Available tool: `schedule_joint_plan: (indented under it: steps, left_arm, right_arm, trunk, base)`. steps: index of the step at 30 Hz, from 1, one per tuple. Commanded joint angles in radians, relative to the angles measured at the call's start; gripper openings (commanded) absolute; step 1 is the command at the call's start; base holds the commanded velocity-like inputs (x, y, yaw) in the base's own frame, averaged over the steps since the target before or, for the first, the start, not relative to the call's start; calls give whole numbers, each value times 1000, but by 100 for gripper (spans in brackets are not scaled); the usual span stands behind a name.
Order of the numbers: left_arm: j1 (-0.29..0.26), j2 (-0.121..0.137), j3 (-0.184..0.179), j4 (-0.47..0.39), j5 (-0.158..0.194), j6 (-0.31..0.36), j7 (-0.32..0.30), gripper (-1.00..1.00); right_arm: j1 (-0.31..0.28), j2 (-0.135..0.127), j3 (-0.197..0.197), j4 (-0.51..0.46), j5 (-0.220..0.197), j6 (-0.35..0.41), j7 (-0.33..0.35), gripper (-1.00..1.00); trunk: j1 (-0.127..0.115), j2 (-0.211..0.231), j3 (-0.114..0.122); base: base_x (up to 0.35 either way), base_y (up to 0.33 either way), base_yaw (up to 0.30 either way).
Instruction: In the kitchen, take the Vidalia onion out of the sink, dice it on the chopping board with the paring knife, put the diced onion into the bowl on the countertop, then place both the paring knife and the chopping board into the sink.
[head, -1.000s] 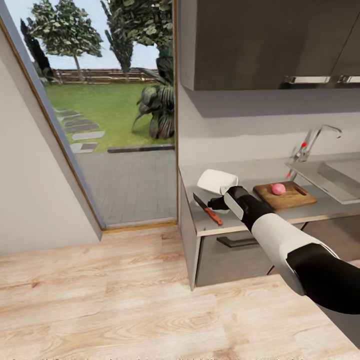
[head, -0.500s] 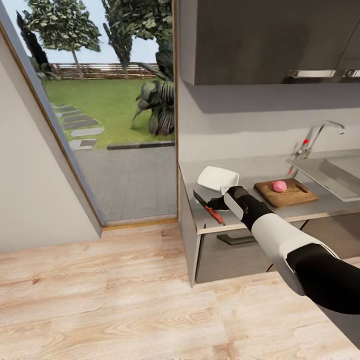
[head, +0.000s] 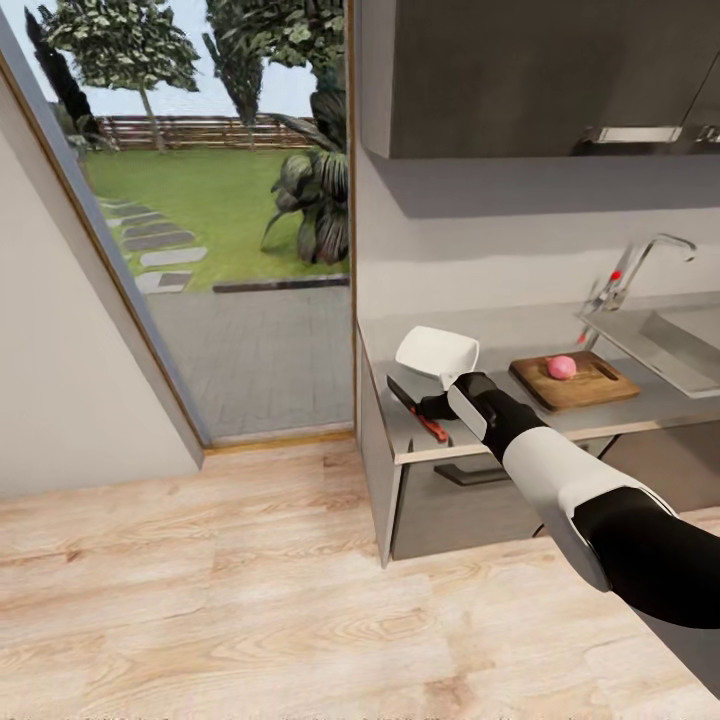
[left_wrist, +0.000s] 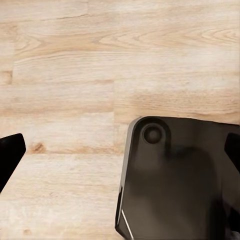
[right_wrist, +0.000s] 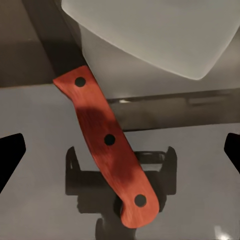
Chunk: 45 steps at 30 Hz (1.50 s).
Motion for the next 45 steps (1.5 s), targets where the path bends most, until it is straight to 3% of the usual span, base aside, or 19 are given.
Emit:
schedule_joint_plan:
  steps: [1, 45]
  left_arm:
    - [1, 1, -9, -2, 7, -1, 6, 100]
    - [0, 1, -9, -2, 7, -1, 6, 100]
  right_arm:
    - [-1, -1, 7, -1, -11, 3, -8, 100]
    - [-1, -1, 9, 0, -11, 3, -8, 100]
  trunk:
    - [0, -1, -3]
    - [0, -1, -66]
  base:
    - [0, 0, 0]
    - [0, 0, 0]
